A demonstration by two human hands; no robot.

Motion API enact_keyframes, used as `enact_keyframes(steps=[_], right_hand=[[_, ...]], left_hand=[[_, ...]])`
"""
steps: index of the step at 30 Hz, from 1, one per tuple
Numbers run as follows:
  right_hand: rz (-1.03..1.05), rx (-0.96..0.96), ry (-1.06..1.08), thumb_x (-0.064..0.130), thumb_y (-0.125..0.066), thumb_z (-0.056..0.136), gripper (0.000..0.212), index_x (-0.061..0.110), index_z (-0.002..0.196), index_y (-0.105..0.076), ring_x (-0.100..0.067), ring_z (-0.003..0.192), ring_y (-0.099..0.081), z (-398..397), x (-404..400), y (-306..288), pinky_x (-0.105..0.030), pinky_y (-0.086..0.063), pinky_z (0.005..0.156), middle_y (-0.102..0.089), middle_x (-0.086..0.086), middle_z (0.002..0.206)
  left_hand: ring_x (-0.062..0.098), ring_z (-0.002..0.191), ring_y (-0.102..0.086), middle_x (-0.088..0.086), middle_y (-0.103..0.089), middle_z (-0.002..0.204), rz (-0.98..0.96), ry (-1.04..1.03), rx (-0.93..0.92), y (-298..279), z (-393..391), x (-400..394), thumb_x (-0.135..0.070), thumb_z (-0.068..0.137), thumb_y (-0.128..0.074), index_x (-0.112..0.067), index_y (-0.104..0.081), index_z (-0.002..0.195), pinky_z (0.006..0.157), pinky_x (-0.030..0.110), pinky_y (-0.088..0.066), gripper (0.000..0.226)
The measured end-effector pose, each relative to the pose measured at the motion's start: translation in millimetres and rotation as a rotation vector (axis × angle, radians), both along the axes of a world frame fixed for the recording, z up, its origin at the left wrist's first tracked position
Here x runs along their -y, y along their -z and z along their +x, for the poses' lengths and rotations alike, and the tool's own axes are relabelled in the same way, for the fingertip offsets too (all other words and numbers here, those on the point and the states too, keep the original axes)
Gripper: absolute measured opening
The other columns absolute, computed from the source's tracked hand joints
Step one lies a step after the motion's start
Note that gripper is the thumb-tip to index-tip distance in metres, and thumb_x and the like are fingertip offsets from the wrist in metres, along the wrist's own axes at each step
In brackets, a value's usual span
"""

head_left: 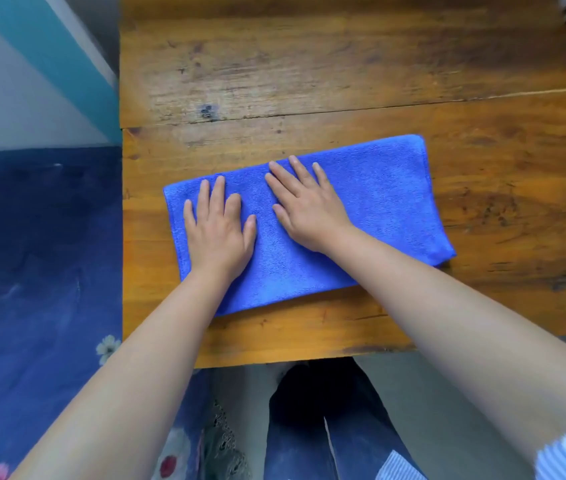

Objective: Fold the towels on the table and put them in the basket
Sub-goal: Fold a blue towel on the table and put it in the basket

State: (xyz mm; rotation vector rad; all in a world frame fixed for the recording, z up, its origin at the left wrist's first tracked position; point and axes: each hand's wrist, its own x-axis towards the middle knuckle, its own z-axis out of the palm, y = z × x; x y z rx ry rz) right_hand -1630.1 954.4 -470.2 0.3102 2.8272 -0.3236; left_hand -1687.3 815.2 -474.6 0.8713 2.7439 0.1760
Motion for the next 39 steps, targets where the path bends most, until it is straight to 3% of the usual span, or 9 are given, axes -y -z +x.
enact_keyframes(steps=[4,10,16,21,24,26,32,36,39], right_hand=[[0.032,0.003,0.04,0.043,-0.022,0.096,0.056,0.024,0.147,-0.009,-0.017,0.145,0.001,10,-24,2,-0.038,0.005,0.116,-0.003,0.006,0.157],[0.054,-0.049,0.28,0.055,0.003,0.069,0.088,0.017,0.145,-0.021,-0.024,0.144,-0.009,44,-81,0,-0.039,-0.003,0.116,-0.015,-0.003,0.155],[-0.002,-0.013,0.573,0.044,-0.015,0.079,0.073,0.016,0.147,-0.013,-0.027,0.144,-0.003,78,-113,-7,-0.047,-0.002,0.115,-0.008,-0.005,0.157],[-0.038,-0.116,0.558,0.049,-0.008,0.077,0.079,0.011,0.145,-0.019,-0.032,0.144,-0.004,112,-69,-15,-0.053,-0.001,0.113,-0.011,-0.011,0.155],[-0.022,-0.048,0.481,0.046,-0.012,0.08,0.073,0.011,0.142,-0.031,-0.034,0.142,-0.011,137,-37,-6,-0.059,-0.005,0.111,-0.02,-0.012,0.153],[-0.007,0.003,0.492,0.047,-0.011,0.08,0.073,0.013,0.141,-0.032,-0.034,0.142,-0.012,148,-33,0,-0.06,-0.006,0.111,-0.02,-0.009,0.153],[-0.104,-0.057,0.759,0.04,-0.018,0.083,0.071,0.003,0.142,-0.024,-0.032,0.143,-0.014,164,-44,-13,-0.048,-0.009,0.115,-0.02,-0.015,0.153],[-0.105,-0.05,0.892,0.022,-0.04,0.091,0.053,0.002,0.139,-0.03,-0.035,0.128,-0.036,170,-44,-27,-0.045,-0.03,0.101,-0.041,-0.019,0.139],[-0.198,-0.001,0.951,0.016,-0.049,0.091,0.056,0.004,0.141,-0.026,-0.035,0.123,-0.038,159,-43,-32,-0.042,-0.032,0.098,-0.04,-0.019,0.133]], left_hand=[[0.028,0.146,-0.008,0.003,-0.021,0.155,0.008,-0.109,0.023,3,-9,3,-0.058,0.072,-0.008,-0.01,-0.044,0.13,0.116,0.047,-0.005,0.083],[0.031,0.145,0.008,0.004,0.004,0.158,-0.132,-0.213,0.062,0,-10,2,-0.049,0.095,-0.033,-0.019,-0.011,0.149,0.115,0.052,-0.002,0.066],[0.029,0.145,0.01,0.009,0.007,0.158,-0.209,-0.18,0.051,-8,-1,1,-0.047,0.097,-0.027,-0.017,-0.005,0.15,0.115,0.051,0.004,0.064],[0.033,0.145,-0.008,0.015,-0.013,0.156,-0.129,-0.065,0.1,-13,60,-5,-0.054,0.083,-0.013,-0.008,-0.023,0.147,0.115,0.053,-0.007,0.079],[0.042,0.122,-0.051,0.021,-0.053,0.133,-0.199,-0.005,0.135,-10,86,1,-0.048,0.079,-0.03,-0.004,-0.057,0.125,0.091,0.065,-0.038,0.07],[0.043,0.113,-0.057,0.02,-0.059,0.126,-0.244,-0.003,0.139,-7,88,4,-0.048,0.078,-0.034,-0.005,-0.062,0.118,0.083,0.068,-0.041,0.065],[0.03,0.146,-0.006,0.011,-0.012,0.157,-0.174,-0.033,0.208,-17,88,0,-0.061,0.069,0.0,-0.013,-0.025,0.146,0.115,0.052,-0.003,0.095],[0.037,0.139,-0.028,0.022,-0.035,0.146,-0.091,0.091,0.092,-31,75,-26,-0.051,0.082,-0.022,0.0,-0.047,0.132,0.111,0.054,-0.021,0.075],[0.03,0.142,-0.022,0.015,-0.028,0.151,-0.129,0.237,0.092,-39,57,-69,-0.036,0.093,-0.038,-0.003,-0.037,0.139,0.114,0.044,-0.02,0.056]])
